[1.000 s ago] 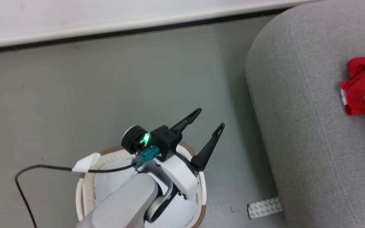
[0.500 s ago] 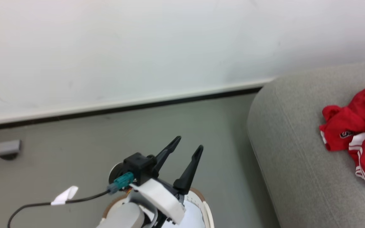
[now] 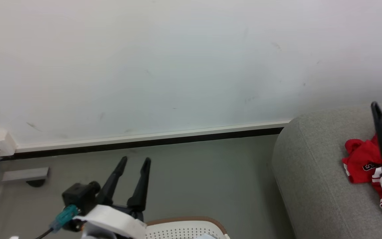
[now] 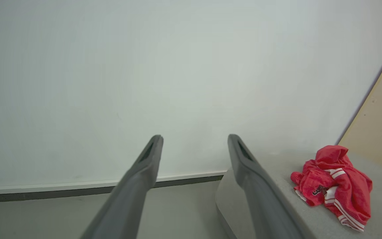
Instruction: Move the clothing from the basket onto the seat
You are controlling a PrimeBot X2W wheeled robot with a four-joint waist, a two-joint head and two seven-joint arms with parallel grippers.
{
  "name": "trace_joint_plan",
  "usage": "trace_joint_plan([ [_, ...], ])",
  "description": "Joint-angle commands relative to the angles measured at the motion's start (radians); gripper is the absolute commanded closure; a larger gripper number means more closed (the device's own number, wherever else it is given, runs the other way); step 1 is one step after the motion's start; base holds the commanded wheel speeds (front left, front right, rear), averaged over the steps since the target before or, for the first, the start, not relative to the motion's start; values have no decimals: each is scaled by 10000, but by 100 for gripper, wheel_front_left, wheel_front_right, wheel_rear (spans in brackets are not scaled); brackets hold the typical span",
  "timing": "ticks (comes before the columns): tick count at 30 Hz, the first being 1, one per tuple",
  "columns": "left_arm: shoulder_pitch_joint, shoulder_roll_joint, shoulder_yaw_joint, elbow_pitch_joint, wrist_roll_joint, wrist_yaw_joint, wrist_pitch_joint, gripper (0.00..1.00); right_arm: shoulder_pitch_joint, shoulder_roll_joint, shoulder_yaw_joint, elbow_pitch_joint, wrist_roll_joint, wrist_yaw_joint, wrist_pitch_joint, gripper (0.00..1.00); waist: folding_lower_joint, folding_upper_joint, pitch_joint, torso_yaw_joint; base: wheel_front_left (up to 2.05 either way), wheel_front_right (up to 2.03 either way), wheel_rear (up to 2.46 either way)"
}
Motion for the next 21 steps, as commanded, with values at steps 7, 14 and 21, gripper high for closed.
trace_joint_plan([
  [7,1345,-249,1360,423,860,-339,-15,0,3106,2598,-2323,-1528,-2468,-22,-66,0,3,-1,-109,47,0,0,0],
  [14,2156,-1014,2845,622,2124,-821,-14,0,4836,4490,-2882,-2399,-4176,-22,-69,0,3,-1,-104,68,0,0,0],
  [21,2365,-1779,3951,791,3193,-1477,-15,0,4795,4799,-3029,-2298,-4525,-22,-69,0,3,-1,-1,144,0,0,0],
])
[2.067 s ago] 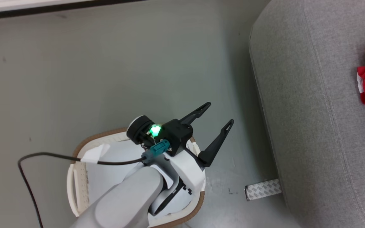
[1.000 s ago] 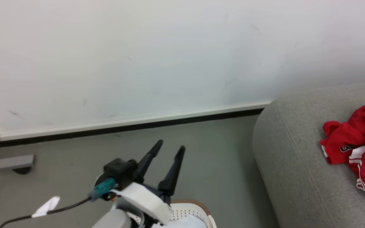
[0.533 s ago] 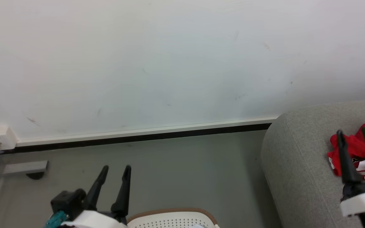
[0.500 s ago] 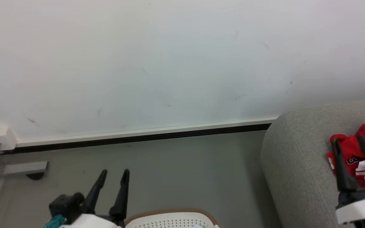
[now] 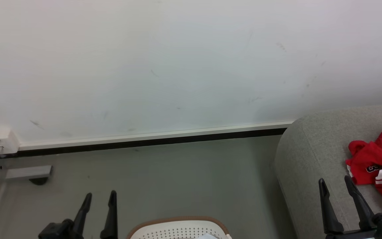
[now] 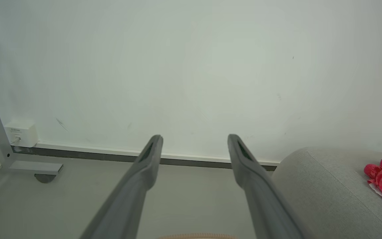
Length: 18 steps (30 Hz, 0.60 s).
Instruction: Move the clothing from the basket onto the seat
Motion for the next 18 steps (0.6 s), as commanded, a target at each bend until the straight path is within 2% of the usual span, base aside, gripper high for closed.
trace_joint_plan([
  [1,76,-49,105,47,193,-81,-5,0,-134,-8,27,69,-125,-23,-25,0,0,-1,-3,19,0,0,0],
  [10,43,-415,632,307,690,-525,-6,0,-371,-114,296,459,10,-23,-26,0,0,-1,-67,177,0,0,0],
  [18,-70,-478,798,480,795,-668,-6,0,-357,-115,403,613,103,-23,-26,0,0,-1,-81,275,0,0,0],
])
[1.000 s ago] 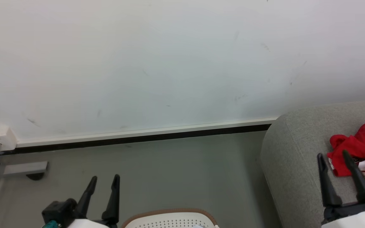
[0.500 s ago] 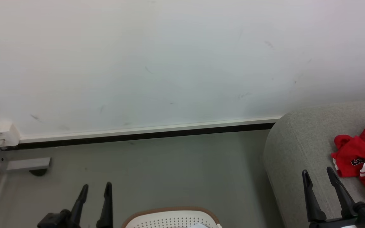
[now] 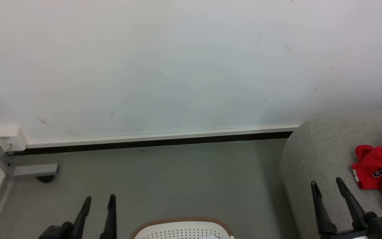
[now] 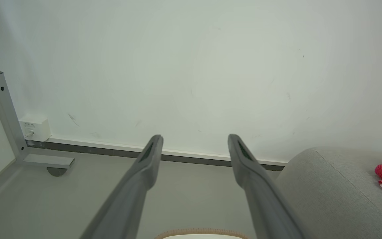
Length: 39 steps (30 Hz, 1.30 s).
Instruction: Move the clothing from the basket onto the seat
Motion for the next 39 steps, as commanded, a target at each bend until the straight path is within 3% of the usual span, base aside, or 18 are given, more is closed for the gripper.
trace_joint_plan([
  [1,-70,18,39,37,121,-41,-6,0,-75,-9,-2,45,56,-23,-26,0,0,0,-1,1,0,0,0],
  [7,-119,9,3,131,13,-94,-6,0,-96,37,31,96,80,-23,-26,0,0,0,-2,-34,0,0,0],
  [8,-73,-13,-23,109,-5,-77,0,100,0,30,51,89,49,0,1,100,0,0,-4,-32,0,0,0],
  [11,-35,-42,-11,256,-62,-75,36,100,113,45,64,208,102,0,34,100,0,0,-3,-30,0,0,0],
  [39,-430,-21,408,133,-4793,-106,1335,100,-283,244,-725,381,4710,-5,1313,100,0,0,182,180,0,0,0],
])
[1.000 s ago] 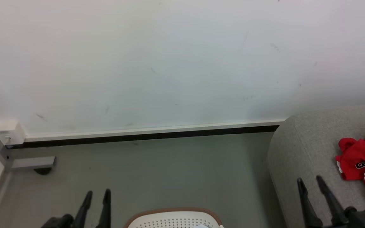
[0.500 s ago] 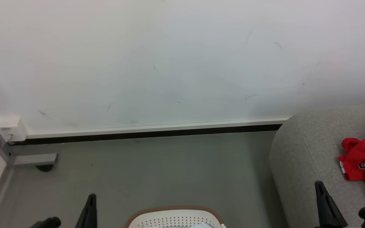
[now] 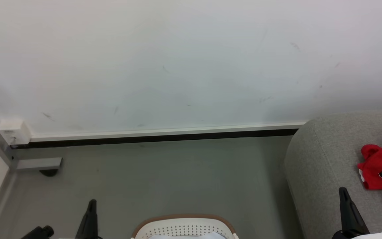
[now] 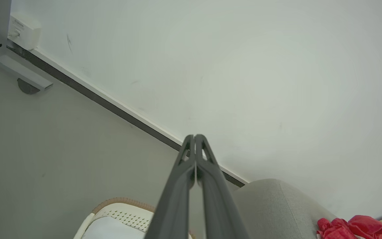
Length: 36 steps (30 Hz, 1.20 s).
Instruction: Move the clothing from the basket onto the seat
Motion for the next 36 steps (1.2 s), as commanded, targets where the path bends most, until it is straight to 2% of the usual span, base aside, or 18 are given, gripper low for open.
trace_joint_plan([
  [1,-297,56,85,-179,-441,-31,109,100,-351,-5,-130,-103,427,-5,104,100,0,-1,12,14,0,0,0],
  [36,-643,80,468,-267,-4578,-66,1254,100,-677,170,-823,70,4452,-11,1239,100,0,-1,242,273,0,0,0],
])
